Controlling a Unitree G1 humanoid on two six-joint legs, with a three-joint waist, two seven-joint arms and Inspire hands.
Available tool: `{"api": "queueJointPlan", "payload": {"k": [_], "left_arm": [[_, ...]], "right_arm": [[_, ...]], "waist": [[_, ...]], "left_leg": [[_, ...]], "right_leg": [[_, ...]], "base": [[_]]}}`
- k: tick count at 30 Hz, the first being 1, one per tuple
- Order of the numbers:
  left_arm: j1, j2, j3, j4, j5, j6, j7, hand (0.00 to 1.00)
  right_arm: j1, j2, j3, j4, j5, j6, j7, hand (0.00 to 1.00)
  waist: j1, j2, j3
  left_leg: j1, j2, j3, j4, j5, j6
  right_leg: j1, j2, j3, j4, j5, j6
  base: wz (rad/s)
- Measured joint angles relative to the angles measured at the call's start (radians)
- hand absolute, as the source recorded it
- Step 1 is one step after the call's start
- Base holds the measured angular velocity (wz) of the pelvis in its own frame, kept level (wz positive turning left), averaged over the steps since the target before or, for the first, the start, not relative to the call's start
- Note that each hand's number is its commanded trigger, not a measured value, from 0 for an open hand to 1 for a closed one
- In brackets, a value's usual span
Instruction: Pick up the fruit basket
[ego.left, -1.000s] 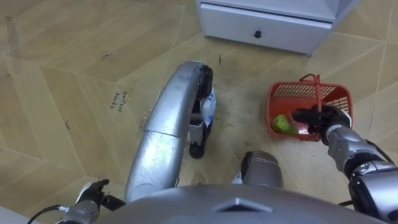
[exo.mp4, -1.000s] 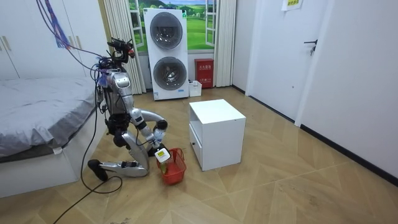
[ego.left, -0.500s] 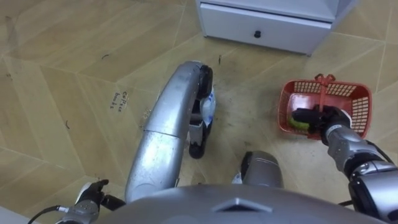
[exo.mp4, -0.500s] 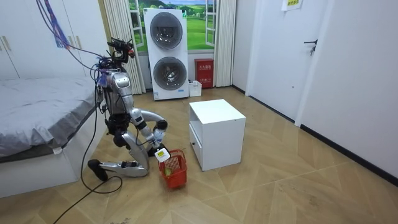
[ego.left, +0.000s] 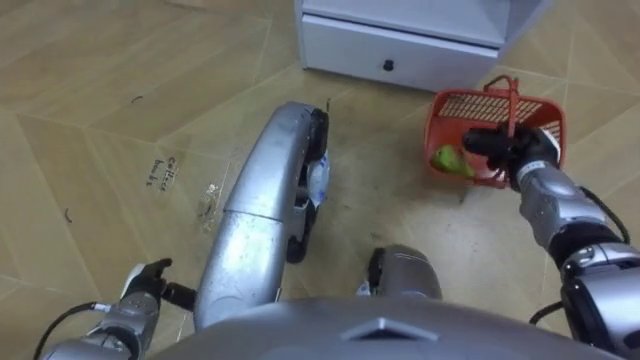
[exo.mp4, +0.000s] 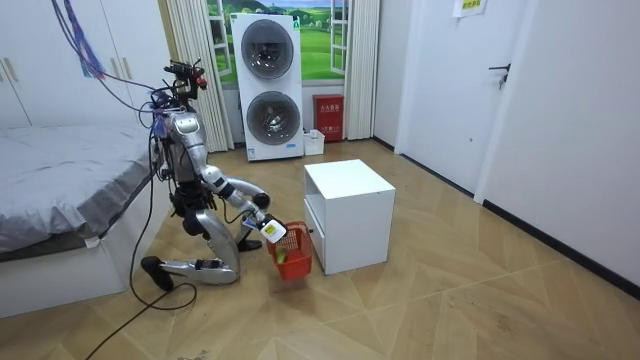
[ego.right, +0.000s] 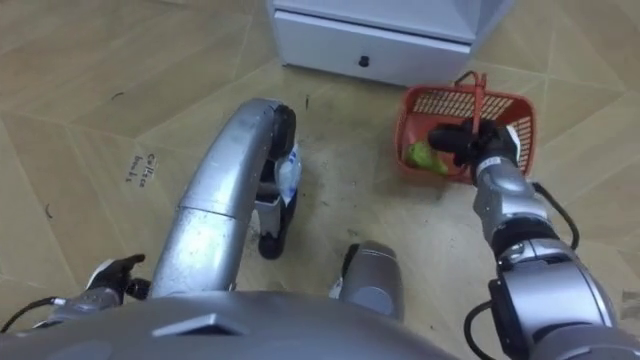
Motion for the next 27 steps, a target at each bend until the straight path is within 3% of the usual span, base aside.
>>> {"api": "queueJointPlan", "payload": {"k": [2, 6, 8, 11, 13, 14, 15, 18, 19, 20, 21, 22, 23, 24, 25, 26, 27], "left_arm": [[-0.052, 0.001, 0.030, -0.009, 0.001, 0.000, 0.034, 0.00], [-0.093, 0.000, 0.052, -0.038, 0.002, 0.000, 0.040, 0.00], [-0.090, -0.007, 0.053, -0.052, 0.007, 0.005, 0.040, 0.00], [-0.051, -0.020, 0.073, -0.063, 0.009, 0.010, 0.045, 0.00], [0.009, -0.026, 0.105, -0.079, 0.038, 0.011, 0.061, 0.00], [0.037, -0.026, 0.123, -0.082, 0.052, 0.012, 0.066, 0.00], [0.046, -0.026, 0.137, -0.086, 0.061, 0.015, 0.067, 0.00], [0.103, -0.013, 0.173, -0.113, 0.091, 0.016, 0.085, 0.00], [0.123, -0.012, 0.180, -0.127, 0.098, 0.017, 0.091, 0.00], [0.131, -0.015, 0.185, -0.133, 0.108, 0.017, 0.096, 0.00], [0.149, -0.022, 0.202, -0.146, 0.121, 0.022, 0.101, 0.00], [0.158, -0.029, 0.223, -0.151, 0.132, 0.024, 0.103, 0.00], [0.161, -0.029, 0.229, -0.152, 0.132, 0.025, 0.104, 0.00], [0.161, -0.028, 0.230, -0.153, 0.132, 0.027, 0.104, 0.00], [0.160, -0.027, 0.231, -0.171, 0.127, 0.034, 0.104, 0.00], [0.160, -0.025, 0.232, -0.184, 0.127, 0.036, 0.104, 0.00], [0.160, -0.023, 0.238, -0.210, 0.127, 0.041, 0.104, 0.00]], "right_arm": [[-0.011, 0.000, 0.000, -0.055, -0.022, -0.002, -0.021, 1.00], [-0.036, -0.001, 0.001, -0.113, -0.042, -0.001, -0.036, 1.00], [-0.044, 0.000, 0.003, -0.166, -0.044, 0.001, -0.042, 1.00], [-0.043, 0.000, 0.003, -0.215, -0.042, 0.009, -0.041, 1.00], [-0.016, 0.000, 0.002, -0.307, -0.048, 0.033, -0.039, 1.00], [0.005, 0.000, 0.002, -0.351, -0.060, 0.039, -0.034, 1.00], [0.021, -0.001, 0.001, -0.379, -0.061, 0.039, -0.034, 1.00], [0.074, -0.006, -0.001, -0.526, -0.093, 0.039, -0.032, 1.00], [0.082, -0.005, -0.002, -0.565, -0.112, 0.039, -0.031, 1.00], [0.082, -0.005, -0.002, -0.580, -0.122, 0.039, -0.031, 1.00], [0.083, 0.003, -0.002, -0.606, -0.146, 0.039, -0.032, 1.00], [0.100, 0.003, -0.002, -0.644, -0.169, 0.039, -0.033, 1.00], [0.119, 0.003, -0.009, -0.699, -0.184, 0.038, -0.033, 1.00], [0.129, 0.002, -0.016, -0.729, -0.185, 0.038, -0.035, 1.00], [0.132, 0.003, -0.044, -0.767, -0.180, 0.030, -0.039, 1.00], [0.128, 0.006, -0.056, -0.770, -0.178, 0.022, -0.047, 1.00], [0.121, 0.017, -0.082, -0.770, -0.180, 0.017, -0.059, 1.00]], "waist": [[-0.005, 0.002, 0.0001], [-0.008, 0.004, 0.0000], [-0.003, 0.017, -0.0009], [-0.003, 0.022, -0.0058], [-0.007, 0.018, -0.0095], [-0.008, 0.015, -0.0112], [-0.009, 0.013, -0.0128], [-0.010, -0.001, -0.0195], [-0.006, -0.007, -0.0248], [0.000, -0.007, -0.0249], [0.002, -0.004, -0.0254], [0.001, 0.000, -0.0278], [-0.002, 0.002, -0.0287], [-0.008, 0.004, -0.0304], [-0.024, 0.017, -0.0290], [-0.032, 0.020, -0.0271], [-0.037, 0.022, -0.0270]], "left_leg": [[0.005, 0.003, -0.002, -0.001, -0.006, 0.012], [0.024, 0.008, -0.003, -0.048, -0.011, 0.023], [0.084, 0.024, -0.003, -0.138, -0.012, 0.027], [0.180, 0.038, -0.001, -0.304, 0.012, 0.027], [0.296, 0.041, 0.002, -0.501, 0.060, 0.027], [0.361, 0.038, 0.001, -0.597, 0.082, 0.026], [0.393, 0.035, 0.002, -0.644, 0.094, 0.026], [0.555, 0.029, 0.001, -0.866, 0.154, 0.018], [0.615, 0.029, -0.012, -0.940, 0.179, 0.015], [0.643, 0.028, -0.034, -0.978, 0.191, 0.005], [0.696, 0.021, -0.093, -1.040, 0.217, -0.015], [0.747, 0.019, -0.148, -1.089, 0.242, -0.035], [0.788, 0.023, -0.174, -1.127, 0.264, -0.051], [0.799, 0.024, -0.168, -1.135, 0.270, -0.056], [0.814, 0.041, -0.155, -1.132, 0.278, -0.054], [0.818, 0.054, -0.140, -1.126, 0.284, -0.048], [0.816, 0.079, -0.103, -1.096, 0.296, -0.027]], "right_leg": [[0.010, 0.015, 0.003, -0.024, -0.010, -0.011], [0.005, 0.044, 0.033, -0.115, -0.032, 0.004], [0.010, 0.060, 0.054, -0.256, -0.036, 0.010], [0.041, 0.056, 0.060, -0.499, -0.032, 0.018], [0.104, 0.059, 0.063, -0.792, 0.008, 0.054], [0.151, 0.057, 0.067, -0.935, 0.049, 0.059], [0.175, 0.054, 0.066, -1.001, 0.076, 0.061], [0.276, 0.035, 0.042, -1.257, 0.239, 0.072], [0.303, 0.028, 0.025, -1.345, 0.255, 0.069], [0.309, 0.031, 0.017, -1.389, 0.250, 0.063], [0.319, 0.031, -0.010, -1.474, 0.235, 0.051], [0.339, 0.037, -0.054, -1.579, 0.225, 0.050], [0.370, 0.056, -0.090, -1.696, 0.233, 0.055], [0.391, 0.062, -0.102, -1.721, 0.253, 0.057], [0.419, 0.083, -0.111, -1.755, 0.285, 0.066], [0.430, 0.092, -0.111, -1.770, 0.296, 0.064], [0.453, 0.104, -0.106, -1.788, 0.312, 0.058]], "base": [[0.00], [-0.12], [-0.42], [-0.47], [-0.62], [-0.59], [-0.46], [-0.40], [-0.63], [-0.82], [-0.83], [-0.88], [-0.52], [-0.27], [0.00], [0.09], [0.14]]}}
